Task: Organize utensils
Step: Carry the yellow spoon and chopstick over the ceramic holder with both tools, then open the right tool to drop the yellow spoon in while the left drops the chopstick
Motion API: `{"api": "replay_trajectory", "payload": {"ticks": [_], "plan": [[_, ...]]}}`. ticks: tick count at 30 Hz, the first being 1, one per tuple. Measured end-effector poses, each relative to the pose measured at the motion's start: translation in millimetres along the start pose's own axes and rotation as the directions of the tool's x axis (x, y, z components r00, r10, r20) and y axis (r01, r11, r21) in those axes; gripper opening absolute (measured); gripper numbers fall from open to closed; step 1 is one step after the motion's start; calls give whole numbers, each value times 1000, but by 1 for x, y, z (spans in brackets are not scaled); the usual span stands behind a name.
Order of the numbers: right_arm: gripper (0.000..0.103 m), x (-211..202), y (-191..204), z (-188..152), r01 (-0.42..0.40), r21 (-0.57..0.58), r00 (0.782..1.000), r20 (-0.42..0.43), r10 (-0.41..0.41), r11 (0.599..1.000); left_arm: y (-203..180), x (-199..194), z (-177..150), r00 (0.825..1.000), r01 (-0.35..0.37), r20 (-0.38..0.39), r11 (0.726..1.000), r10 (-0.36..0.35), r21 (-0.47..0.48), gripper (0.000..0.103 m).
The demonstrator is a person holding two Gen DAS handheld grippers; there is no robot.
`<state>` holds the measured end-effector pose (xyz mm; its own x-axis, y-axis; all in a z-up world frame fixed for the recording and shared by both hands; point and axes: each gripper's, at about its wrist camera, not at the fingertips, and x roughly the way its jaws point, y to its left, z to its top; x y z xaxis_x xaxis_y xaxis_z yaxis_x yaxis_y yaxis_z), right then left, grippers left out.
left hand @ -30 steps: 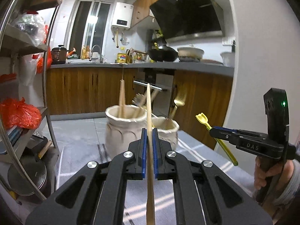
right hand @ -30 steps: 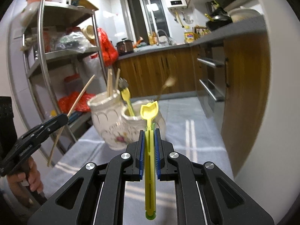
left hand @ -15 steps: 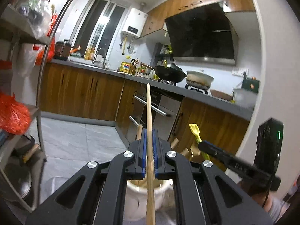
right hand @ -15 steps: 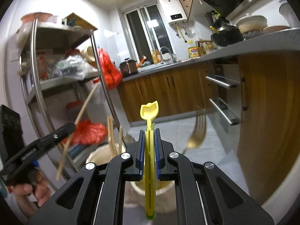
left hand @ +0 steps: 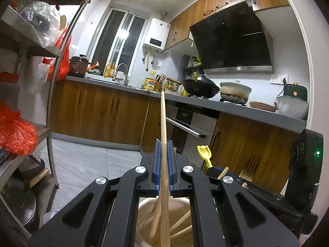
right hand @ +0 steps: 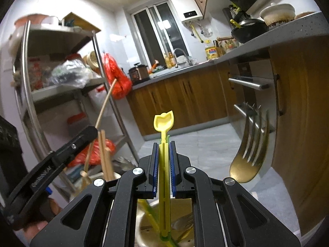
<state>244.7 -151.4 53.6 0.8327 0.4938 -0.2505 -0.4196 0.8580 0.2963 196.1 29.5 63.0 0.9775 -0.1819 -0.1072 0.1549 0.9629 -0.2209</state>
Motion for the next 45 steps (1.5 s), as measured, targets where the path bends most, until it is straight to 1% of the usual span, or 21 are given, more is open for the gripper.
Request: {"api": "replay_trajectory", "payload": {"ticks": [3,6,13,17,20,23,24,25,26,31,34,38,41,44,45], "plan": [[11,2,0,-5,3,-15,1000,-14,-3,1000,3,-2,-1,1000,1,-9,1000,-1,5,5],[11,-2,3,-9,14,-44,1000,-15,-15,999,4,-11,-1,1000,-11,-10,999,11,39,5],[11,-16,8,-17,1,-62,1000,-29,-3,998,4,-30,-8,996,-9,-82,996,16,87,5],[11,-23,15,-24,-5,-100,998,-55,-1,995,6,-35,-15,993,-8,-116,996,18,86,5],[11,-26,17,-27,-8,-102,997,-79,0,995,10,-37,-19,993,-16,-119,997,25,76,5],[11,-26,16,-29,-10,-91,995,-104,1,996,16,-40,-17,993,-14,-114,999,20,46,5],[16,-26,15,-28,-6,-91,995,-104,-3,996,16,-41,-18,994,-16,-111,999,21,45,5],[20,-29,15,-28,-2,-92,995,-99,-7,996,17,-43,-17,994,-18,-107,999,23,45,6],[21,-31,14,-27,3,-92,996,-92,-11,996,17,-45,-17,994,-21,-104,999,25,46,6],[21,-52,15,-20,11,-98,999,-44,-15,995,19,-61,-22,995,-40,-92,998,44,45,5],[21,-72,15,-20,15,-110,1000,-17,-17,994,17,-70,-23,994,-45,-98,998,50,48,5],[21,-92,16,-24,28,-142,999,-14,-31,989,6,-85,-28,992,-41,-113,995,51,94,6],[21,-102,14,-34,44,-169,998,-37,-51,985,-3,-94,-35,990,-29,-133,991,46,129,6],[21,-109,12,-43,72,-198,995,-52,-84,978,-15,-105,-43,989,-26,-140,981,54,195,6],[21,-112,10,-45,76,-198,995,-54,-88,977,-17,-107,-45,988,-20,-143,979,50,203,7]]}}
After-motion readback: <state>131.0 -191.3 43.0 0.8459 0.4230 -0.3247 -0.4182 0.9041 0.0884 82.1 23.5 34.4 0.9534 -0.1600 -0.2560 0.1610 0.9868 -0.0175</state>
